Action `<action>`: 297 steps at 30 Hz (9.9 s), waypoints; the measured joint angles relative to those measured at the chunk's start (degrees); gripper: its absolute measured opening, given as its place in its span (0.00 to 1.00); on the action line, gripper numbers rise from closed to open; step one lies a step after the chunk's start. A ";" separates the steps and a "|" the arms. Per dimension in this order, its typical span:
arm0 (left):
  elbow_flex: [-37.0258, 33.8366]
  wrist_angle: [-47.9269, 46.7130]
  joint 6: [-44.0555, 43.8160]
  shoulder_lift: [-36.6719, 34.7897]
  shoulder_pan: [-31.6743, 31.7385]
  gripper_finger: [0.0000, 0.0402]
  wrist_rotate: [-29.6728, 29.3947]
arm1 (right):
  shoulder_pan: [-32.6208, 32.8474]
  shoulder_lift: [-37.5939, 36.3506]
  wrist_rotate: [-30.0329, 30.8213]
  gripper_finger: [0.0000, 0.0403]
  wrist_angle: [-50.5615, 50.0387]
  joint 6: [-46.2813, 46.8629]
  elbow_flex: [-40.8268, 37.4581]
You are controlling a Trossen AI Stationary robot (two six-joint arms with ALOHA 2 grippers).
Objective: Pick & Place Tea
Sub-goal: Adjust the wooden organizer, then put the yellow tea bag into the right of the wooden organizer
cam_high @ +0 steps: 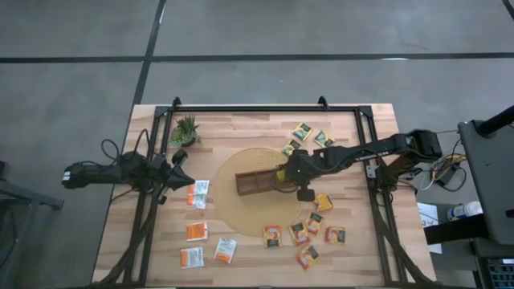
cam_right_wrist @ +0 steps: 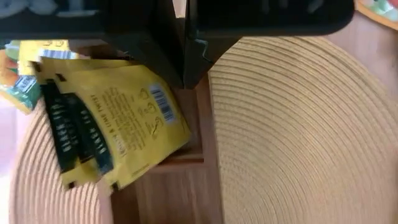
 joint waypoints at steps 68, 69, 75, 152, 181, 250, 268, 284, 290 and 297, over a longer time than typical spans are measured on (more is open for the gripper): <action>-0.01 -0.03 -0.02 0.00 -0.01 0.00 0.02 | 0.55 1.54 -11.62 0.02 -3.52 1.71 1.59; 0.00 -0.03 -0.01 0.00 -0.01 0.00 0.01 | 0.55 1.46 -11.38 0.02 -3.44 1.46 1.75; 0.00 -0.03 0.00 0.00 -0.01 0.00 0.00 | 0.52 1.34 -2.90 0.02 -3.25 1.67 2.76; -0.01 -0.02 -0.02 0.01 -0.01 0.00 0.02 | -9.07 -31.18 20.77 0.34 -8.47 15.16 -17.02; 0.01 -0.03 -0.02 -0.01 -0.01 0.00 0.00 | -9.24 -31.22 33.70 0.61 -0.95 11.76 -17.05; 0.01 -0.02 -0.02 0.01 -0.01 0.00 0.01 | -38.10 0.67 5.05 0.56 1.56 21.93 -8.92; 0.00 -0.03 0.00 0.01 -0.01 0.00 0.01 | -38.14 5.27 4.48 0.42 1.36 17.95 -8.48; 0.01 -0.02 0.00 0.01 -0.01 0.00 0.00 | -37.25 2.22 3.68 0.02 -2.46 15.39 -8.00; 0.01 -0.01 0.00 -0.01 0.01 0.00 0.02 | -33.08 -6.61 3.67 0.02 -3.50 15.07 -8.26; 0.01 -0.01 0.00 -0.01 0.01 0.00 0.02 | -25.19 -17.63 4.16 0.02 -3.57 13.16 -8.37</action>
